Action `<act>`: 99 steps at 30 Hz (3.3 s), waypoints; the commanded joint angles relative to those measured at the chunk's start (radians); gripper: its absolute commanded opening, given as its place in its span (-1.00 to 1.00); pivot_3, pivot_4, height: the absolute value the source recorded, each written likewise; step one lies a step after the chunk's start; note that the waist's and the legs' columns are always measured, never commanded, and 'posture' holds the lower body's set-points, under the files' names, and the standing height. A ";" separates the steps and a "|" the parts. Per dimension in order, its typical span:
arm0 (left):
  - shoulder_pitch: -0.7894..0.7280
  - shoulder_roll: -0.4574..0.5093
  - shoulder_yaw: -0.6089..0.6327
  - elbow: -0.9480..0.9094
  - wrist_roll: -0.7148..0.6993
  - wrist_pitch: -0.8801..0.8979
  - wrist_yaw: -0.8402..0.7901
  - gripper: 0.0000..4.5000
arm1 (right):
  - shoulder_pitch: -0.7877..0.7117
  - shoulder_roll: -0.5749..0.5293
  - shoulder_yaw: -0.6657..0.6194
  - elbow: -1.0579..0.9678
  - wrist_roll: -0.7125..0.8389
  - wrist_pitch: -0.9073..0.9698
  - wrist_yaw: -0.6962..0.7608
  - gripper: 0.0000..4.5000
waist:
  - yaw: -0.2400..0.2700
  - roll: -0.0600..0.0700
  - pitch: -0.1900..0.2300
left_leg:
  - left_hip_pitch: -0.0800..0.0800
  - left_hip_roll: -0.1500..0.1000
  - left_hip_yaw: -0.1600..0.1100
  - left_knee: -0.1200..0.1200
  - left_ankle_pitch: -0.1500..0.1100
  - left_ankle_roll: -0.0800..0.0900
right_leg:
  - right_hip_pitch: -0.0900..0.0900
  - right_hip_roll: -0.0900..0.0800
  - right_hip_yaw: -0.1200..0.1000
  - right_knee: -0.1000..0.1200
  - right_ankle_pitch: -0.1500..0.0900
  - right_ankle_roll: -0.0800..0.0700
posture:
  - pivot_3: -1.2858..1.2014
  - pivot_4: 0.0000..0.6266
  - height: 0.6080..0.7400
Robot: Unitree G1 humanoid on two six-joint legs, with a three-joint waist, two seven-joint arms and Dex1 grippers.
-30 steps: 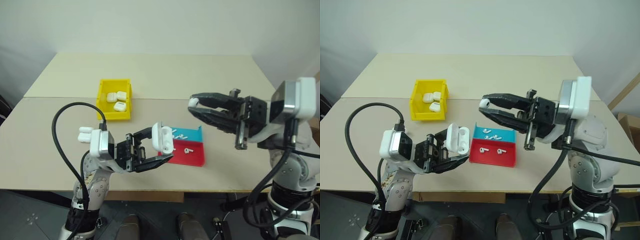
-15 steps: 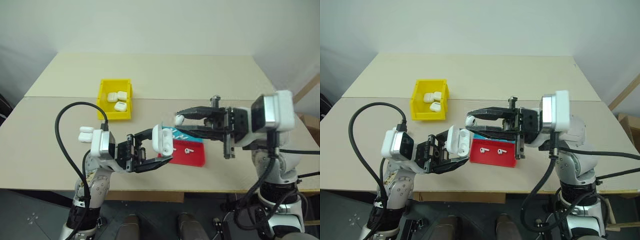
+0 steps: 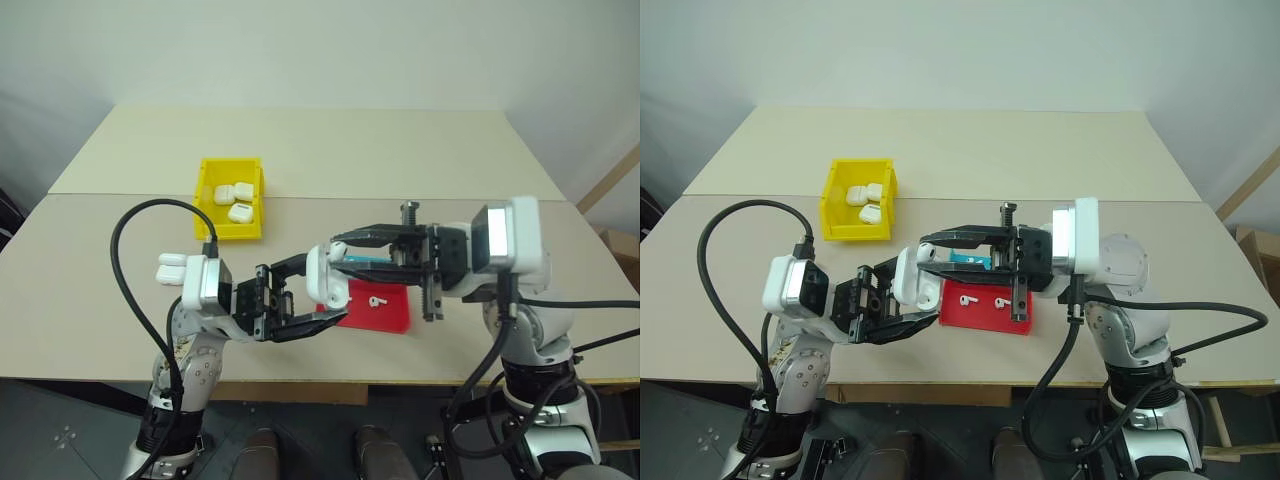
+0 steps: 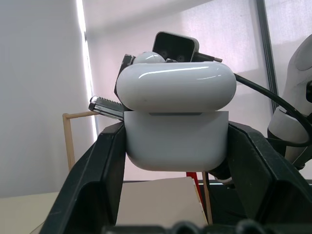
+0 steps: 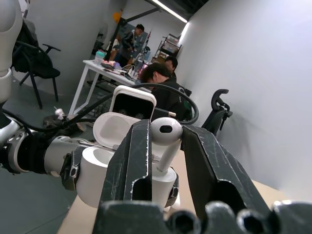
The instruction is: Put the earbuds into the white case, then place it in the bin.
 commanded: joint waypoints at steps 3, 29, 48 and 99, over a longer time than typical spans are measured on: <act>-0.013 -0.004 0.007 -0.014 -0.019 -0.009 -0.003 0.23 | -0.009 -0.003 -0.003 -0.016 -0.004 -0.035 -0.001 -0.51 | 0.000 0.000 0.000 | 0.000 0.000 0.000 0.000 0.000 0.000 | 0.000 0.000 0.000 0.000 0.000 0.000 | 0.03 -0.52 1.00; -0.022 -0.013 0.010 0.002 -0.011 -0.019 -0.012 0.23 | 0.000 -0.016 0.005 0.023 -0.078 -0.140 -0.004 0.70 | 0.000 0.000 0.000 | 0.000 0.000 0.000 0.000 0.000 0.000 | 0.000 0.000 0.000 0.000 0.000 0.000 | 0.03 -0.52 1.00; 0.156 0.165 0.150 0.079 0.041 -0.150 -0.155 0.23 | -0.382 -0.434 0.135 0.317 -0.233 0.296 0.095 0.70 | -0.005 0.001 0.001 | 0.002 0.001 0.003 -0.004 0.000 0.000 | -0.001 0.000 0.001 -0.001 -0.001 -0.002 | 0.03 -0.52 1.00; 0.304 0.152 0.103 0.028 0.109 -0.295 -0.079 0.23 | -0.827 0.070 0.587 1.372 -1.073 -0.194 0.260 0.31 | -0.007 0.002 0.001 | -0.001 0.001 0.005 -0.004 0.000 0.000 | -0.010 0.000 0.003 0.007 0.000 -0.003 | 0.03 -0.52 1.00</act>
